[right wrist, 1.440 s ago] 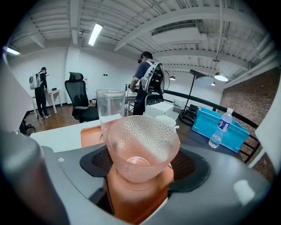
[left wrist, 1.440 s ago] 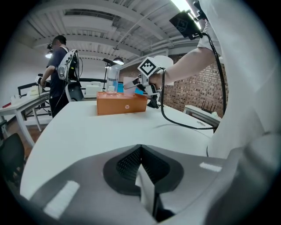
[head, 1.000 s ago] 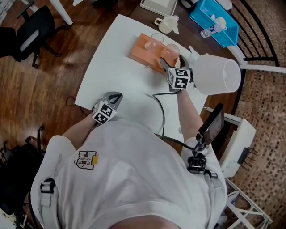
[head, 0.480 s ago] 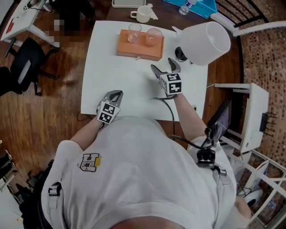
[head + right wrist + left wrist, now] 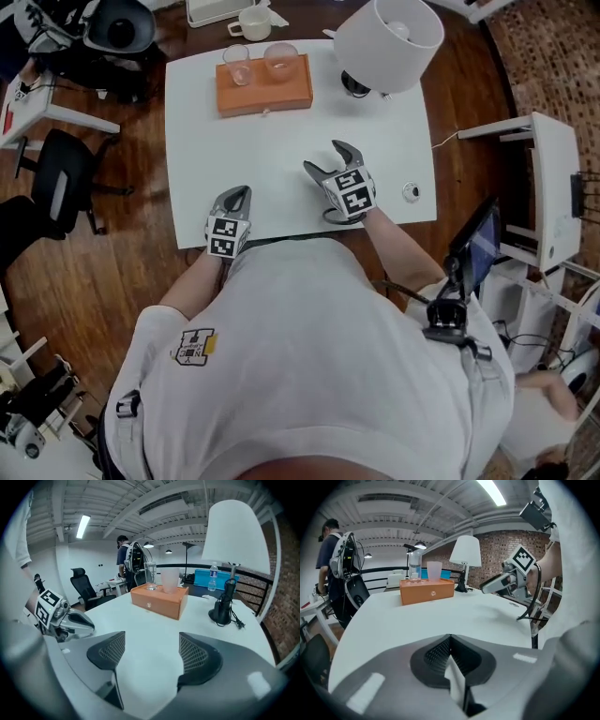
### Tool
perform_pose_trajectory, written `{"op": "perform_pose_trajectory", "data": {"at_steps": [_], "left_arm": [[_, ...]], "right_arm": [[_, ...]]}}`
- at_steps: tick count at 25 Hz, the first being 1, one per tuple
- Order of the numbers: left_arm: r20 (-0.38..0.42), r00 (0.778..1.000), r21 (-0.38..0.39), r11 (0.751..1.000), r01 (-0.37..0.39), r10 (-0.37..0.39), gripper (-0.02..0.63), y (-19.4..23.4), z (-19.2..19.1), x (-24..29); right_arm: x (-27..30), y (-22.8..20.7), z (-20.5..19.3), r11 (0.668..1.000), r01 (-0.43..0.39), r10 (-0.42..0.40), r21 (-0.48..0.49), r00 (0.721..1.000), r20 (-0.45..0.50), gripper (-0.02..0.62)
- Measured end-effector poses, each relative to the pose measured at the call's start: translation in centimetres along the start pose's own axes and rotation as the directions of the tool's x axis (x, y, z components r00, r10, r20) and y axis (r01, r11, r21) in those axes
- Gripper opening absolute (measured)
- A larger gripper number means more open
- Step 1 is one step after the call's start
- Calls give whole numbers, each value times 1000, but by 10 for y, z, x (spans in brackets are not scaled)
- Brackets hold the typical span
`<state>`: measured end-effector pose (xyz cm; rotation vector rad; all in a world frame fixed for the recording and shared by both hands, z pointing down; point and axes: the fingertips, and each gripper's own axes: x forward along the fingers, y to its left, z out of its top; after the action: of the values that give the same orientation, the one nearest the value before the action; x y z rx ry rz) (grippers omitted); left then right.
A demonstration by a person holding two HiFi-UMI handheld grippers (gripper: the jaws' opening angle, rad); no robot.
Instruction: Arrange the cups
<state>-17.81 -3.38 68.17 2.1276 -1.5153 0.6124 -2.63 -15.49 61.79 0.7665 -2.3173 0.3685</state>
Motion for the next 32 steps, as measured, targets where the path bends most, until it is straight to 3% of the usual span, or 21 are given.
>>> {"op": "perform_pose_trajectory", "data": {"at_steps": [8,14,24,32], "left_arm": [[-60,996,-25,997,-71,70,2,4,-2,4],[-51,993,-29,993,-112,111,2,8,-1,3],[-27,999,5,1000,-27,27,2,0,1,0],[-1,1000,46,998,30,-30,2,-6,2,-3]], "right_arm": [[-13,12,-53,997,-68,70,47,996,-50,324],[-11,22,-85,995,-92,96,44,992,-81,300],[-15,42,-109,1000,6,-4,10,984,-176,204],[-12,55,-108,998,45,-53,-44,983,-174,106]]}}
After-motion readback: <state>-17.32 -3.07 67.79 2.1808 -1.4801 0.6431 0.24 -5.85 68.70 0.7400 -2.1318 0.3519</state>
